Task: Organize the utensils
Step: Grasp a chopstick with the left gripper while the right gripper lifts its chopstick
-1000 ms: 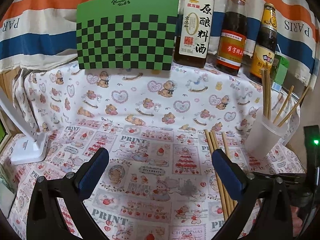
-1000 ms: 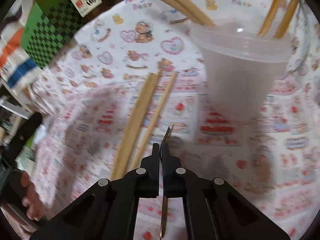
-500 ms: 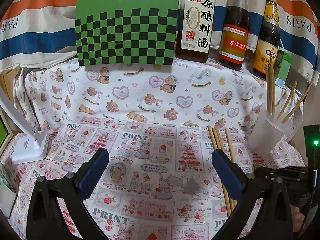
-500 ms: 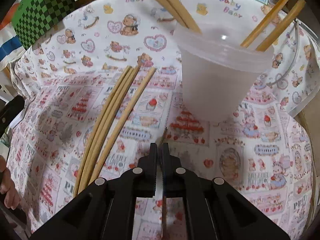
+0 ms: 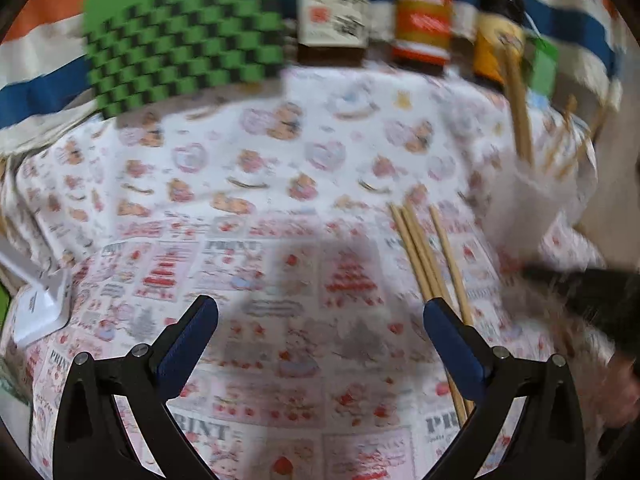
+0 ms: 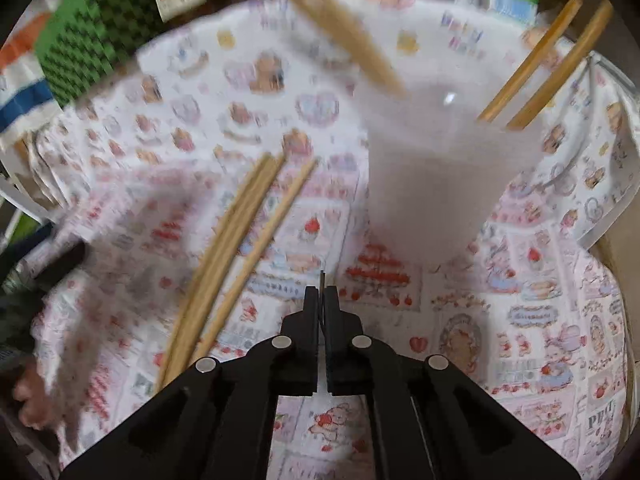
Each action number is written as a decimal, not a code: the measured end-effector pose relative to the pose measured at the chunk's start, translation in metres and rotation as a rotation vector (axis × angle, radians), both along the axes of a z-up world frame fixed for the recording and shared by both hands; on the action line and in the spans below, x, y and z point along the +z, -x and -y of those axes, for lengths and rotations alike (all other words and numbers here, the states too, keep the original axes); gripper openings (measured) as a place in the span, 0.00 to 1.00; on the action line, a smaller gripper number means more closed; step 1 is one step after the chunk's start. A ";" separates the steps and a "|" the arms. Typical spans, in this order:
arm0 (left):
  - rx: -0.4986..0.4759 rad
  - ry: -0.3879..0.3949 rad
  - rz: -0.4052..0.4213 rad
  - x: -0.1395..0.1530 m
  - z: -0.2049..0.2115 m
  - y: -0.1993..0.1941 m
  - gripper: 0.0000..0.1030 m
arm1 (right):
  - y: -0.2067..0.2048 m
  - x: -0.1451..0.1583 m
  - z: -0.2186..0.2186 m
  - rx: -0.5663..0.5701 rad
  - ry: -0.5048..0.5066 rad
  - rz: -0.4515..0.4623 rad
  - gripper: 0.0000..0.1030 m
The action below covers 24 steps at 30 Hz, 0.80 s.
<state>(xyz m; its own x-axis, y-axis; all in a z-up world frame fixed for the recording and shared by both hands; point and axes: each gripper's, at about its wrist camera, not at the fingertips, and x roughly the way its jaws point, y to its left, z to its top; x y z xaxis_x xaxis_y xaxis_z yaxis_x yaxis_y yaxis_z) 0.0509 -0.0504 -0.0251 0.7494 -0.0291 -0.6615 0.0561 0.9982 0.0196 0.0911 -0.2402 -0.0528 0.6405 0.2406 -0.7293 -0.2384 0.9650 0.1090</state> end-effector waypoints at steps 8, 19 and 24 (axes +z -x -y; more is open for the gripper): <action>-0.158 0.066 -0.148 -0.017 0.027 -0.004 0.54 | 0.051 0.067 0.037 -0.050 -0.170 0.326 0.03; -0.241 0.106 -0.218 -0.028 0.040 -0.004 0.29 | 0.051 0.071 0.045 -0.060 -0.172 0.302 0.03; -0.256 0.116 -0.226 -0.029 0.044 -0.006 0.28 | 0.046 0.063 0.045 -0.062 -0.180 0.275 0.03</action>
<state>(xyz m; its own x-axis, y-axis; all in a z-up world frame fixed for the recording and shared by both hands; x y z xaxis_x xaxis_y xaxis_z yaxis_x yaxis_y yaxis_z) 0.0574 -0.0940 -0.0544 0.5436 -0.2810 -0.7909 0.2942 0.9463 -0.1340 0.0453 -0.2851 0.0106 0.8249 0.3047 -0.4760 -0.2245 0.9496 0.2188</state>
